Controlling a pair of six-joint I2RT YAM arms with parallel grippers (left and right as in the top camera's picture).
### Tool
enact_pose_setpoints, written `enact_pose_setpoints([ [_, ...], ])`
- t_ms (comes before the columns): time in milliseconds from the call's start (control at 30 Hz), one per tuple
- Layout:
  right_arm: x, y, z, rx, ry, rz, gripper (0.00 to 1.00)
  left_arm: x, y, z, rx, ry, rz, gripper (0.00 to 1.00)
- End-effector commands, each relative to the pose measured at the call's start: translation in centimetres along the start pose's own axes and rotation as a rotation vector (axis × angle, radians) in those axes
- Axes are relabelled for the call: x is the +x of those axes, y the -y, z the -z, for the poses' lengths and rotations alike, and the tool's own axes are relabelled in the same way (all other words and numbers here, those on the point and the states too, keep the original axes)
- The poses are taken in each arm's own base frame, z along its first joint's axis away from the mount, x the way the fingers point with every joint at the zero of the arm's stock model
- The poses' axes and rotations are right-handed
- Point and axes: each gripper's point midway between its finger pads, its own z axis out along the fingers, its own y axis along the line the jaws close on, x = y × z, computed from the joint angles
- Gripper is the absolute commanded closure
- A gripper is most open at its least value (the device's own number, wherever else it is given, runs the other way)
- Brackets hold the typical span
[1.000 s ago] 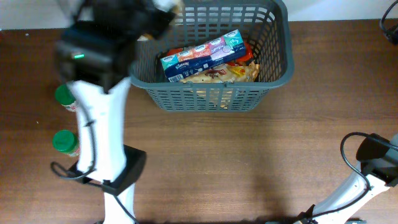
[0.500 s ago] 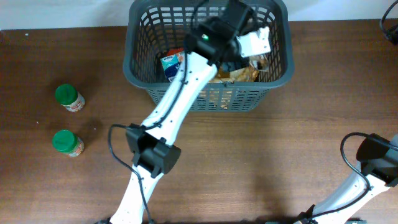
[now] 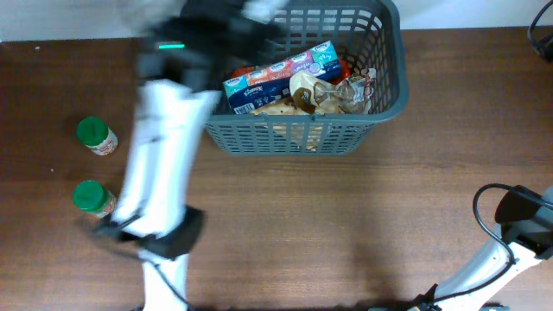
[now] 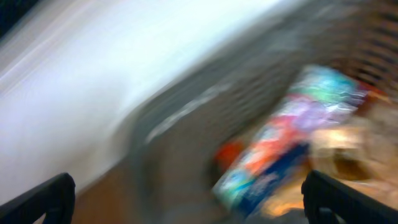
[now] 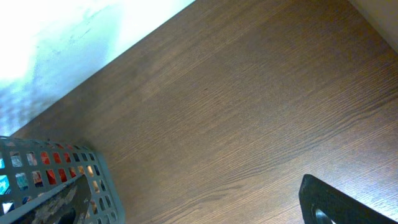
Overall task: Pack container
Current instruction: 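Lift the crumpled bag into the basket and open the left gripper, then grasp the upper green-lidded jar with the left gripper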
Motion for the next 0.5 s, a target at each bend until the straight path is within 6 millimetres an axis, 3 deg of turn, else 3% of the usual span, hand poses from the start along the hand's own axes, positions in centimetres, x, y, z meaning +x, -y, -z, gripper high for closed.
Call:
enact_pose_setpoints([
  [0,0.1,-0.3,-0.1,-0.014,-0.005,-0.005,0.01,6.6,-10.3,1.3,-0.122,-0.126,0.395,0.01],
  [133,0.1,-0.3,-0.1,-0.014,-0.005,-0.005,0.01,16.9,-16.8,-0.6,-0.113,-0.366,0.607,0.04],
  [233,0.1,-0.3,-0.1,-0.014,-0.005,-0.005,0.01,23.6,-19.4,-2.0,-0.138,-0.538,0.723,0.04],
  [367,0.1,-0.3,-0.1,-0.014,-0.005,-0.005,0.01,30.8,-20.6,-4.9,-0.125,-0.705,0.860,0.04],
  [467,0.1,-0.3,-0.1,-0.014,-0.005,-0.005,0.01,34.9,-20.4,-7.5,-0.100,-0.804,0.898,0.04],
])
